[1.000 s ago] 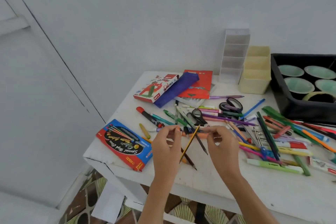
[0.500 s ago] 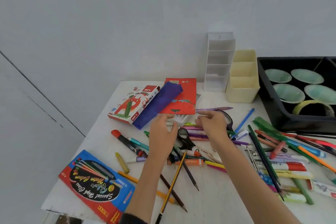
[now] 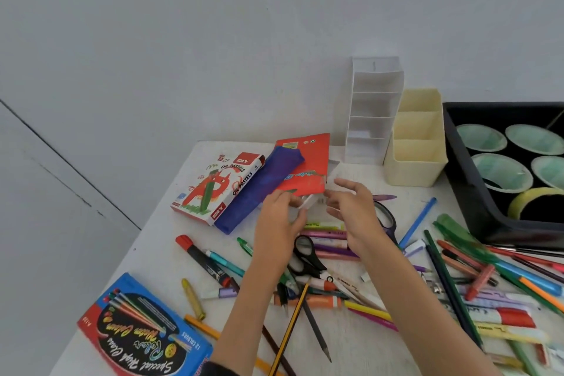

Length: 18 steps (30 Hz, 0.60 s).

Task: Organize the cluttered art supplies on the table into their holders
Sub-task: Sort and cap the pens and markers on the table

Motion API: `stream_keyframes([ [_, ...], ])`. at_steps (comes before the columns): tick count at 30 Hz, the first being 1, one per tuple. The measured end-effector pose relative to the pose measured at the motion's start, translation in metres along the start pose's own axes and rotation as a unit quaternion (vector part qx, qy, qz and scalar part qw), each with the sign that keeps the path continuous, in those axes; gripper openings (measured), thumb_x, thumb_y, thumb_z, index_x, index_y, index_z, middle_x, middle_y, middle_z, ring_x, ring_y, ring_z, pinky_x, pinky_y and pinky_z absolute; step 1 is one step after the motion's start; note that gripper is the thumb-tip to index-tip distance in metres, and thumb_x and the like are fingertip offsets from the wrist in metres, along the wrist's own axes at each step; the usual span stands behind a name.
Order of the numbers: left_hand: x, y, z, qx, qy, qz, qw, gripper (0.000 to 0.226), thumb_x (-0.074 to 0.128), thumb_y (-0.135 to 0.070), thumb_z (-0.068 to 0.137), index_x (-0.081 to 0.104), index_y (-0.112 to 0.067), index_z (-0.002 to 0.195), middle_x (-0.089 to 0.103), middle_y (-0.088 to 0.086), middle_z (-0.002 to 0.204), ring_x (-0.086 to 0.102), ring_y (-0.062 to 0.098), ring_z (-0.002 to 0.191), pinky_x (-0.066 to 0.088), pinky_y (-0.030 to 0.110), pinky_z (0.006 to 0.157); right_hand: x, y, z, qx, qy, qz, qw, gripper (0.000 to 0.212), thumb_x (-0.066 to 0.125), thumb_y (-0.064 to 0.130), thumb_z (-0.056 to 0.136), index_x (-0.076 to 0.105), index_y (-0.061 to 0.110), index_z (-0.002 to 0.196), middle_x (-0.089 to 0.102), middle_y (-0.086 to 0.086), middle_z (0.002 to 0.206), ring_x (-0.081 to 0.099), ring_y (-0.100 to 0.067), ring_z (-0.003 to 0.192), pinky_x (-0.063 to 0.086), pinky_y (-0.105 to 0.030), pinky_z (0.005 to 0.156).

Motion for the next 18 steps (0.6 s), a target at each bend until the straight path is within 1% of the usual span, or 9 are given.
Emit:
stream_keyframes([
  [2,-0.01,-0.009,0.003,-0.013,-0.022,-0.059,0.998,0.005,0.064,-0.012,0.085,0.06,-0.015,0.087,0.058,-0.005,0.089,0.054,0.014,0.091,0.042,0.021,0.08,-0.004,0.001,0.003,-0.001,-0.02,0.014,1.0,0.037,0.046,-0.006,0.086,0.05,0.013,0.117,0.056,-0.008,0.083,0.052,-0.017,0.071,0.047,-0.028,0.071],
  [4,-0.021,-0.021,0.007,-0.03,-0.027,-0.12,0.992,0.007,0.064,-0.012,0.086,0.06,-0.018,0.088,0.06,-0.005,0.091,0.057,0.009,0.089,0.044,0.015,0.079,-0.005,0.004,0.004,0.001,-0.008,0.039,0.999,0.036,0.047,-0.006,0.087,0.051,0.01,0.119,0.058,-0.01,0.087,0.057,-0.019,0.076,0.051,-0.03,0.081],
  [6,-0.032,-0.032,0.012,-0.051,-0.023,-0.163,0.985,0.005,0.064,-0.013,0.087,0.063,-0.017,0.09,0.062,-0.006,0.092,0.059,0.006,0.088,0.047,0.012,0.076,-0.005,0.008,0.004,-0.006,0.012,0.051,0.999,0.036,0.049,-0.004,0.088,0.051,0.009,0.121,0.06,-0.012,0.09,0.058,-0.021,0.081,0.052,-0.032,0.084],
  [9,-0.047,-0.046,0.015,-0.064,-0.019,-0.189,0.98,0.005,0.064,-0.016,0.087,0.066,-0.015,0.091,0.066,-0.005,0.09,0.062,0.006,0.083,0.05,0.013,0.071,-0.009,0.014,0.0,-0.028,0.012,0.065,0.997,0.038,0.052,0.001,0.09,0.047,0.012,0.126,0.06,-0.014,0.104,0.059,-0.019,0.085,0.053,-0.028,0.077],
  [11,-0.058,-0.052,0.014,-0.078,-0.024,-0.222,0.972,0.005,0.064,-0.017,0.086,0.068,-0.016,0.09,0.068,-0.006,0.088,0.064,0.006,0.082,0.052,0.015,0.072,-0.015,0.017,-0.002,-0.043,0.005,0.085,0.995,0.045,0.055,0.005,0.09,0.04,0.017,0.131,0.059,-0.01,0.11,0.059,-0.017,0.09,0.051,-0.025,0.075],
  [13,-0.067,-0.054,0.011,-0.107,-0.026,-0.285,0.952,0.009,0.064,-0.016,0.087,0.069,-0.013,0.094,0.071,-0.002,0.091,0.066,0.008,0.085,0.053,0.019,0.075,-0.021,0.018,-0.002,-0.051,0.01,0.115,0.992,0.052,0.057,0.01,0.089,0.036,0.019,0.136,0.06,-0.005,0.109,0.058,-0.02,0.101,0.049,-0.03,0.087],
  [15,-0.071,-0.053,0.008,-0.147,-0.015,-0.37,0.917,0.014,0.062,-0.013,0.087,0.067,-0.007,0.099,0.072,0.004,0.095,0.068,0.014,0.09,0.056,0.025,0.078,-0.024,0.021,-0.005,-0.066,0.06,0.126,0.988,0.041,0.056,0.015,0.091,0.045,0.015,0.131,0.062,-0.006,0.11,0.058,-0.023,0.107,0.047,-0.036,0.093],
  [17,-0.072,-0.05,0.004,-0.172,-0.004,-0.439,0.882,0.021,0.058,-0.012,0.09,0.064,0.0,0.105,0.071,0.009,0.101,0.068,0.019,0.095,0.056,0.029,0.082,-0.024,0.024,-0.012,-0.093,0.112,0.118,0.982,0.024,0.052,0.018,0.093,0.059,0.011,0.114,0.065,-0.008,0.11,0.06,-0.021,0.102,0.047,-0.037,0.089],
  [18,-0.073,-0.048,0.003,-0.18,-0.003,-0.454,0.873,0.023,0.056,-0.013,0.091,0.063,0.001,0.108,0.07,0.01,0.104,0.067,0.02,0.097,0.056,0.031,0.084,-0.026,0.024,-0.016,-0.104,0.117,0.115,0.981,0.019,0.052,0.018,0.093,0.062,0.011,0.108,0.066,-0.008,0.108,0.061,-0.02,0.097,0.047,-0.035,0.085],
])
Point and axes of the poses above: each hand's wrist, its own z-axis towards the middle knuckle, its own x-axis out of the palm, y = z × x, the point moved 4 cm from there along z, towards the middle knuckle
